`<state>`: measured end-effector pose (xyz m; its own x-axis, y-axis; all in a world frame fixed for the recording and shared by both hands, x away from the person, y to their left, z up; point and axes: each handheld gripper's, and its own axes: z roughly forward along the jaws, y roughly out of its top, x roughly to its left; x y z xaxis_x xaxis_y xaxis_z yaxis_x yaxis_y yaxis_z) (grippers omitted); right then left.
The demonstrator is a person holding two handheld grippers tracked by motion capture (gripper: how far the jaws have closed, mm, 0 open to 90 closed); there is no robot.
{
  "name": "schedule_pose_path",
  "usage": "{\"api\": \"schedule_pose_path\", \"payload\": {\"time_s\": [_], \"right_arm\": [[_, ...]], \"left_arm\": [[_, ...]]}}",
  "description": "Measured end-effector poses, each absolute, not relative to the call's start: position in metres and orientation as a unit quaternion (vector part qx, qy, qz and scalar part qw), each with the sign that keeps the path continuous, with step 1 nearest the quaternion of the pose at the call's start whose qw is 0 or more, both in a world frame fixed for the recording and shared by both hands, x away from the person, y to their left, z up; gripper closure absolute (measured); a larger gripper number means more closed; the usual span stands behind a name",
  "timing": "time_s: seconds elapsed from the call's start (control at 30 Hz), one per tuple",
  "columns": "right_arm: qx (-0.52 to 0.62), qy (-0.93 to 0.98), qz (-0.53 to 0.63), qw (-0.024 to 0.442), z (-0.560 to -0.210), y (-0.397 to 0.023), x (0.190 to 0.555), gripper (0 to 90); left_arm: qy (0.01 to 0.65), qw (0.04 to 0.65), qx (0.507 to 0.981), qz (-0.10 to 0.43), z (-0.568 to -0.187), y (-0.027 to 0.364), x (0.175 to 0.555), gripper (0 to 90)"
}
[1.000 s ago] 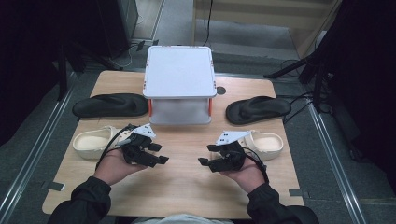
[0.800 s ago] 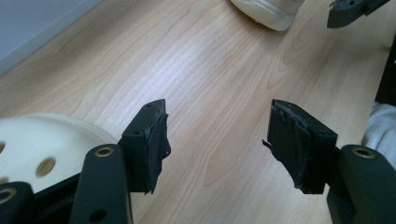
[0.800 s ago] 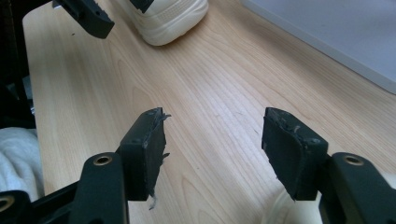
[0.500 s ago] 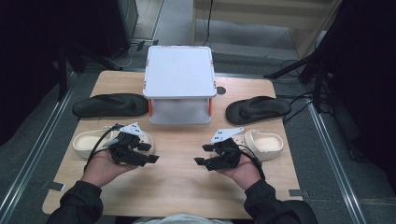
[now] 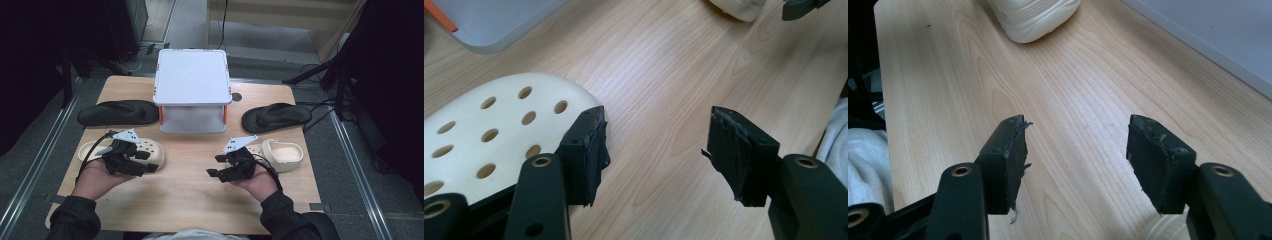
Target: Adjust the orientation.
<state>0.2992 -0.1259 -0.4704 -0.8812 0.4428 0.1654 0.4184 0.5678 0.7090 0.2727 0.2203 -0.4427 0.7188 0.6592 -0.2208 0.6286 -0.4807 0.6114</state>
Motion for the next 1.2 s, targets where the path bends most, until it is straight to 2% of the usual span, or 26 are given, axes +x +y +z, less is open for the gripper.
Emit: {"api": "schedule_pose_path", "payload": {"time_s": [0.23, 0.7, 1.2], "right_arm": [[0.245, 0.886, 0.395, 0.012, -0.471, -0.126, 0.3, 42.0], [0.245, 0.887, 0.391, 0.01, -0.472, -0.125, 0.299, 42.0], [0.238, 0.889, 0.391, 0.009, -0.474, -0.123, 0.299, 42.0]], "left_arm": [[0.371, 0.337, 0.865, 0.029, -0.437, 0.233, 0.271, 42.7], [0.404, 0.328, 0.852, 0.056, -0.426, 0.273, 0.265, 42.1], [0.434, 0.324, 0.837, 0.075, -0.432, 0.313, 0.269, 40.0]]}}
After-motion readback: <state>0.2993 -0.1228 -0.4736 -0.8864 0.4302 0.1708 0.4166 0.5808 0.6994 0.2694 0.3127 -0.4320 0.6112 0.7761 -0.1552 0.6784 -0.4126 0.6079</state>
